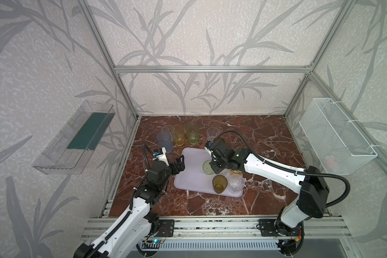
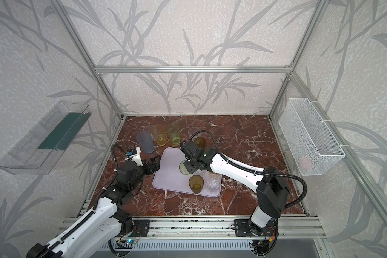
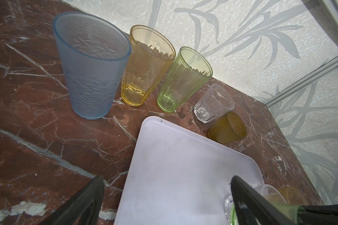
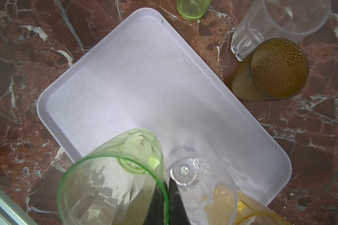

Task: Place the glasses into the tray
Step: Place the glass on the tray.

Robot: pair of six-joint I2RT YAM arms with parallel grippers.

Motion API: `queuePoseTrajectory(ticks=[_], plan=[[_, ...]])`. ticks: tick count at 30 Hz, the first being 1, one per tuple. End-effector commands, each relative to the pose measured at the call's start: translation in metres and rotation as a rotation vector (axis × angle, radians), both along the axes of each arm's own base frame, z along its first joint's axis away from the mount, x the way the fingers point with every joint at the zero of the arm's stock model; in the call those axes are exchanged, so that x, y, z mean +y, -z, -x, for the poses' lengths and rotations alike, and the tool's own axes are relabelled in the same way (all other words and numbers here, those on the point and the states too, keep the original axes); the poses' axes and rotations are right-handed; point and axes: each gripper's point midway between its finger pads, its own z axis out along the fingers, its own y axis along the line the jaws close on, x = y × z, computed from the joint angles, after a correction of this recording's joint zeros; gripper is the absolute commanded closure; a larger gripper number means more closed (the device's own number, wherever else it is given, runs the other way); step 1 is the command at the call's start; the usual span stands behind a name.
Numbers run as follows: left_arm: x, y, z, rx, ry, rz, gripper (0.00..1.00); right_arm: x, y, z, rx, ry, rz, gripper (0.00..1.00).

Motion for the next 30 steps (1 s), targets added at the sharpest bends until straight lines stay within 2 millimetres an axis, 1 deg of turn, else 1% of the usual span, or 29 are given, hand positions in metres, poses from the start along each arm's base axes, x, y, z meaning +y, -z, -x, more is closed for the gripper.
queuePoseTrajectory(ticks=[1,4,5,8,13,19,26,30], plan=[[0.005,0.006,0.003,0.016,-0.023,0.002,0.01,0.008,-0.004,-0.008,-0.016,0.027,-0.010,1.00],[0.005,0.006,0.003,0.016,-0.022,0.002,0.01,0.010,-0.004,-0.010,-0.012,0.038,-0.010,1.00],[0.005,0.006,0.003,0.016,-0.024,0.002,0.01,0.012,0.008,-0.011,0.008,0.040,0.014,1.00],[0.006,0.007,0.003,0.018,-0.026,0.000,0.01,0.013,0.014,-0.014,0.015,0.049,0.029,1.00],[0.006,0.007,0.003,0.017,-0.028,0.003,0.01,0.016,0.020,-0.018,0.016,0.055,0.048,1.00],[0.006,0.008,0.003,0.018,-0.028,0.001,0.01,0.014,0.025,-0.022,0.014,0.062,0.086,1.00],[0.007,0.007,0.003,0.017,-0.032,0.001,0.01,0.021,0.036,-0.018,0.051,0.044,0.093,1.00],[0.007,0.005,0.004,0.010,-0.033,0.006,0.01,0.020,0.042,-0.019,0.056,0.049,0.123,1.00]])
